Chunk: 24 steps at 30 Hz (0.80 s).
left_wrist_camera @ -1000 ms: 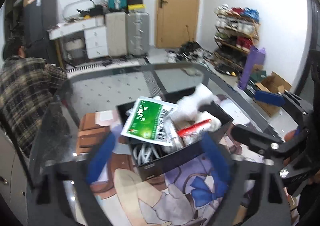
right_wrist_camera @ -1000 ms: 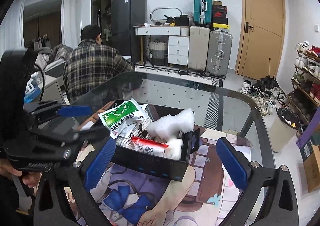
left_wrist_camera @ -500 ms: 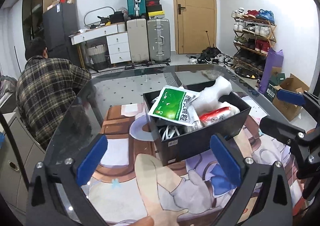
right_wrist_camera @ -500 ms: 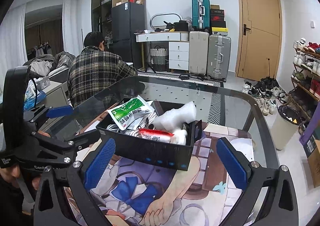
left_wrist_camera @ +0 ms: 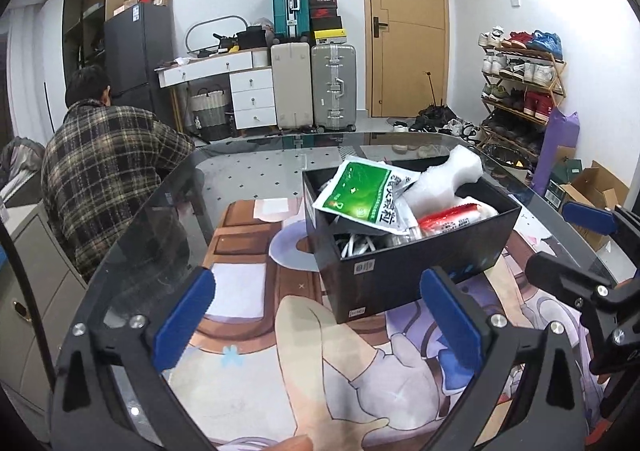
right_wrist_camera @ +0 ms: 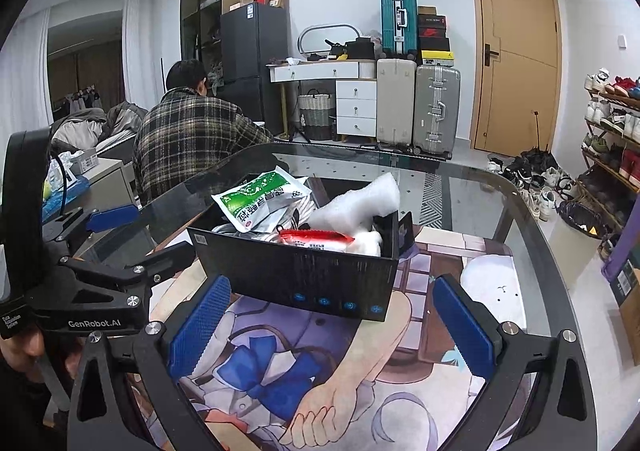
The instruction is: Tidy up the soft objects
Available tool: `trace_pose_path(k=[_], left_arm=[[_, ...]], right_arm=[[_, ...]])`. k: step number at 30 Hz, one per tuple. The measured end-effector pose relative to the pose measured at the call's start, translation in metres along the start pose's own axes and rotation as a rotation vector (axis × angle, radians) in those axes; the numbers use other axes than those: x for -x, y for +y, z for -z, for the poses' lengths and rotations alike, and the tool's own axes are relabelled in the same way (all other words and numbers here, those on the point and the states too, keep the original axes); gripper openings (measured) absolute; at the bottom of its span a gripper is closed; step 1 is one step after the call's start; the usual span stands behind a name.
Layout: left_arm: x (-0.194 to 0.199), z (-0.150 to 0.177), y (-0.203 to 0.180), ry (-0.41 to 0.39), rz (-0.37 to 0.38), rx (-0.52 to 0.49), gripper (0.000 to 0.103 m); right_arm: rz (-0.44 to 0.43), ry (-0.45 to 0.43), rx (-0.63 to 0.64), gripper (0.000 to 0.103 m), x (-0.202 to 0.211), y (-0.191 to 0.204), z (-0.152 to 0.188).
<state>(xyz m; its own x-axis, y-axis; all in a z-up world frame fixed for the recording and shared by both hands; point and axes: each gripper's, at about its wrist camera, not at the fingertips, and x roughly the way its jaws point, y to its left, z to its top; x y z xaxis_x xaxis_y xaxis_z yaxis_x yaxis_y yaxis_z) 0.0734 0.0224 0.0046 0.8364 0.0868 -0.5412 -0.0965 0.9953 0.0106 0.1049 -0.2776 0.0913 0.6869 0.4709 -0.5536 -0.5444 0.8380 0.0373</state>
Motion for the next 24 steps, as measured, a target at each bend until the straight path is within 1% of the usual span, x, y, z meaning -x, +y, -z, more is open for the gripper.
trace_pose_path(k=[3, 7, 12, 18, 21, 24], left_arm=[[-0.004, 0.003, -0.001, 0.003, -0.016, -0.004, 0.103], [-0.009, 0.002, 0.000, 0.012, -0.014, 0.009, 0.103], [-0.010, 0.003, 0.001, 0.014, -0.006, 0.015, 0.103], [-0.011, 0.004, 0.009, 0.008, 0.023, 0.050, 0.103], [-0.011, 0.004, 0.008, 0.005, 0.022, 0.049, 0.103], [-0.010, 0.004, 0.009, 0.007, 0.023, 0.053, 0.103]], right_arm=[[0.003, -0.001, -0.008, 0.102, -0.006, -0.002, 0.004], [0.005, -0.002, -0.010, 0.102, -0.012, -0.003, 0.008], [0.005, -0.028, 0.004, 0.102, -0.010, -0.002, 0.007], [0.021, -0.071, 0.000, 0.102, -0.003, -0.004, 0.008], [0.024, -0.100, -0.009, 0.103, 0.003, -0.006, 0.010], [0.029, -0.110, -0.008, 0.103, 0.004, -0.007, 0.010]])
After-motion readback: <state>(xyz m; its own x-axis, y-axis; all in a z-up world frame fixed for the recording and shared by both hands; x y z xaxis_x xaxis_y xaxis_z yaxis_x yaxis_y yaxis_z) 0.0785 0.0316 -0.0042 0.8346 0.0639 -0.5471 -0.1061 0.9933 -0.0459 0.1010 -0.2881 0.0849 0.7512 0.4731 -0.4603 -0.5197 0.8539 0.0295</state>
